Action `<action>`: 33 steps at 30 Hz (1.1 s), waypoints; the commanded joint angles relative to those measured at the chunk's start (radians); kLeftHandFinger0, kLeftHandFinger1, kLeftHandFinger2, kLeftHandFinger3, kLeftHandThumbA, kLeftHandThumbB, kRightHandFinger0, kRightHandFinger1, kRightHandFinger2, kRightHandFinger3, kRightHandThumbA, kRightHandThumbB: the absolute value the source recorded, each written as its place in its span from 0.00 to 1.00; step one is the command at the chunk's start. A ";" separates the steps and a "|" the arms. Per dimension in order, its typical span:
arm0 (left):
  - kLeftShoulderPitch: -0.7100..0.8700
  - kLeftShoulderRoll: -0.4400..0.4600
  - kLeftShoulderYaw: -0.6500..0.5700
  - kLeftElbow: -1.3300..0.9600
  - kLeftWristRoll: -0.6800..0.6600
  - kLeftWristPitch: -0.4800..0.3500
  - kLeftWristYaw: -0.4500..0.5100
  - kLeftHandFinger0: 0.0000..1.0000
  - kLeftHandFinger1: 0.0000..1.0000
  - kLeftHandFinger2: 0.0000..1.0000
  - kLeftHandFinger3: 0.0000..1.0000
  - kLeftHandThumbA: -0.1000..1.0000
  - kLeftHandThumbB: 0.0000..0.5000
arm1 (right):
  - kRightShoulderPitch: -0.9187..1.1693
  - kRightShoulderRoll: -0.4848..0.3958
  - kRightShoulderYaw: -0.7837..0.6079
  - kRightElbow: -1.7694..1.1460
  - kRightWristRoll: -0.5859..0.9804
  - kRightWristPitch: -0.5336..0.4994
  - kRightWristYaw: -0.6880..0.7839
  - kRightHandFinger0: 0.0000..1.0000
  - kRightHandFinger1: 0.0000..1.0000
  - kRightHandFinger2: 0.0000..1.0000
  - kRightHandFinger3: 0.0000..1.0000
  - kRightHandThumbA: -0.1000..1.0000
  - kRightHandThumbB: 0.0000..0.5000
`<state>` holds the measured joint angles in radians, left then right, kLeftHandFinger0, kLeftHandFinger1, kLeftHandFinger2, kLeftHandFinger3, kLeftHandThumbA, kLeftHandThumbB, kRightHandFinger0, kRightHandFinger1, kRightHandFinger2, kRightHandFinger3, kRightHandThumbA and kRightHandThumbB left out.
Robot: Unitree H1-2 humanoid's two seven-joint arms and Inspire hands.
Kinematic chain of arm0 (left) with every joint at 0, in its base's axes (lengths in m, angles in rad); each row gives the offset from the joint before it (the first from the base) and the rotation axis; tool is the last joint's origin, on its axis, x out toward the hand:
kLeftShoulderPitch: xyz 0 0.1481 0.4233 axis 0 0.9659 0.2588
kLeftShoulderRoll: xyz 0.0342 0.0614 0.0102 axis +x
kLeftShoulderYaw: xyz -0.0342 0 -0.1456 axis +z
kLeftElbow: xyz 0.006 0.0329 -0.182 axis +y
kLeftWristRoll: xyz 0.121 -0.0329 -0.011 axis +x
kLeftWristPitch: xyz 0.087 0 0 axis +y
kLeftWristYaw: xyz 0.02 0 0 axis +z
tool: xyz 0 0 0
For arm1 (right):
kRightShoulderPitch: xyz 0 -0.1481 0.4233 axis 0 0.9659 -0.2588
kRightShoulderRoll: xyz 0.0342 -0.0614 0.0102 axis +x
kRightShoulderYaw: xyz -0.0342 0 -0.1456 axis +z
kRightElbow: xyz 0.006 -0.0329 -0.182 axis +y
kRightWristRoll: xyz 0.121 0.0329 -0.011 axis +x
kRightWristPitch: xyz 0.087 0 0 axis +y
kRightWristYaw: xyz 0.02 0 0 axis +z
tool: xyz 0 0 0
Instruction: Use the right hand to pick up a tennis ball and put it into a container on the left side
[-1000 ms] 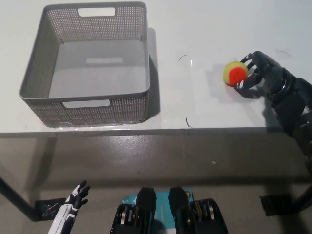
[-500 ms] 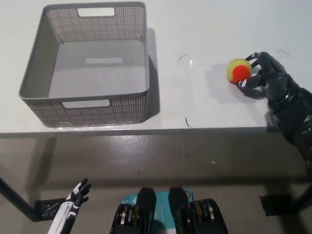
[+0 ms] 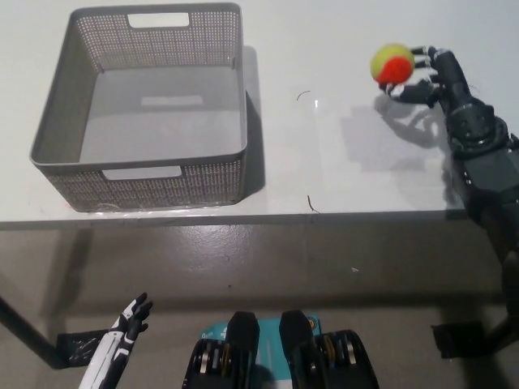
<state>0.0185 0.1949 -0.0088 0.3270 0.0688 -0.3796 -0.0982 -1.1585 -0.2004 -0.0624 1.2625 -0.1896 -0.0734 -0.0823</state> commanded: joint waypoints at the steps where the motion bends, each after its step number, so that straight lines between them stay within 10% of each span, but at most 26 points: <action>1: -0.002 0.015 -0.002 -0.017 0.010 -0.015 0.001 1.00 1.00 1.00 1.00 1.00 0.59 | -0.099 0.013 -0.023 -0.084 0.078 -0.033 0.046 0.00 0.17 0.52 0.46 0.70 0.00; 5: -0.003 0.014 -0.002 -0.020 0.005 -0.007 -0.002 1.00 1.00 1.00 1.00 1.00 0.60 | -0.124 0.045 -0.006 -0.119 0.073 0.004 0.037 0.00 0.03 0.40 0.31 0.72 0.00; 16: -0.008 0.018 -0.005 -0.015 0.013 -0.014 -0.003 1.00 1.00 1.00 1.00 1.00 0.61 | -0.197 0.163 0.053 -0.104 0.050 -0.003 0.015 0.00 0.23 0.57 0.53 0.62 0.01; 20: -0.010 0.017 -0.007 -0.011 0.012 -0.014 -0.005 1.00 1.00 1.00 1.00 1.00 0.62 | -0.220 0.199 0.098 -0.071 0.021 -0.017 -0.002 0.00 0.19 0.43 0.24 0.58 0.13; 21: -0.011 0.015 -0.007 -0.011 0.004 -0.010 -0.010 1.00 1.00 1.00 1.00 1.00 0.63 | -0.231 0.222 0.094 -0.062 0.037 -0.009 0.003 0.00 0.09 0.36 0.20 0.56 0.03; 23: -0.009 0.015 -0.009 -0.010 0.001 -0.011 -0.012 1.00 1.00 1.00 1.00 1.00 0.63 | -0.238 0.243 0.110 -0.050 0.031 -0.016 -0.006 0.00 0.08 0.35 0.15 0.57 0.00; 25: -0.009 0.015 -0.010 -0.010 -0.001 -0.018 -0.014 1.00 1.00 1.00 1.00 1.00 0.61 | -0.255 0.278 0.132 -0.012 0.019 -0.034 -0.026 0.00 0.11 0.40 0.44 0.60 0.00; 27: -0.009 0.019 -0.013 -0.015 0.005 -0.013 -0.016 1.00 1.00 1.00 1.00 1.00 0.59 | -0.267 0.302 0.137 0.007 0.027 -0.022 -0.023 0.00 0.08 0.36 0.22 0.63 0.00; 33: -0.018 0.022 -0.019 -0.016 -0.012 0.007 -0.034 1.00 1.00 1.00 1.00 0.99 0.64 | -0.289 0.369 0.173 0.059 0.013 -0.032 -0.048 0.00 0.36 0.68 0.19 0.64 0.00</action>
<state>0.0154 0.2005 -0.0184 0.3270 0.0708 -0.3756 -0.1044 -1.3551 0.1382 0.0886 1.3142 -0.1584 -0.0576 -0.0842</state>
